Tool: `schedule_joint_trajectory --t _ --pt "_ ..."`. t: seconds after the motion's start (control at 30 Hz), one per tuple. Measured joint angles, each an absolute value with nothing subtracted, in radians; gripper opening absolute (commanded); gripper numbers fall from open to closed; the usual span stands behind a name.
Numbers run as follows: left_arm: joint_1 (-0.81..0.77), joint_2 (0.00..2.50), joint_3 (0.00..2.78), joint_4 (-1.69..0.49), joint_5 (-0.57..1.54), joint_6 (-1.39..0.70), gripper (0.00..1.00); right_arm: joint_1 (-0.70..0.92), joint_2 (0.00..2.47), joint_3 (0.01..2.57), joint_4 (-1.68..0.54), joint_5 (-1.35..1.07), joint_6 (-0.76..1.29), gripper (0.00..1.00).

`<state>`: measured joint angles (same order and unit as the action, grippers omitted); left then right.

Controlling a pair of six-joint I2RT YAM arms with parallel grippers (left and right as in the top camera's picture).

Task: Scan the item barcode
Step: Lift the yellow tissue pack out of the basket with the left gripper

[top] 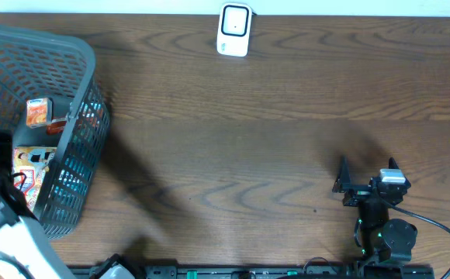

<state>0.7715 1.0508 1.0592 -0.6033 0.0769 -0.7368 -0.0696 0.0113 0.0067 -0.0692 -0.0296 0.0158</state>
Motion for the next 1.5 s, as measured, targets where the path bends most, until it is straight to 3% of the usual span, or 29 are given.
schedule_joint_trajectory --t 0.33,0.67,0.7,0.73,0.83,1.1,1.27,1.5 --pt "0.774 1.444 1.064 -0.785 -0.019 -0.736 0.97 -0.070 0.011 0.007 -0.069 -0.030 0.016 0.99" --pt "0.811 1.655 1.064 -0.682 -0.081 -0.729 0.98 -0.070 0.011 0.007 -0.070 -0.030 0.016 0.99" --pt "0.811 1.687 1.064 -0.672 -0.080 -0.729 0.95 -0.070 0.011 0.007 -0.069 -0.029 0.016 0.99" --pt "0.811 1.708 1.069 -0.669 -0.085 -0.729 0.80 -0.070 0.011 0.007 -0.070 -0.030 0.016 0.99" --pt "0.815 1.748 1.103 -0.666 -0.084 -0.709 0.10 -0.070 0.011 0.007 -0.069 -0.029 0.016 0.99" --pt "0.830 1.764 1.158 -0.663 -0.065 -0.638 0.07 -0.070 0.011 0.007 -0.069 -0.029 0.016 0.99" --pt "0.826 1.716 1.185 -0.736 0.067 -0.627 0.07 -0.070 0.011 0.007 -0.069 -0.030 0.016 0.99" --pt "0.814 1.442 1.286 -0.724 0.205 -0.662 0.07 -0.070 0.011 0.007 -0.069 -0.030 0.016 0.99"
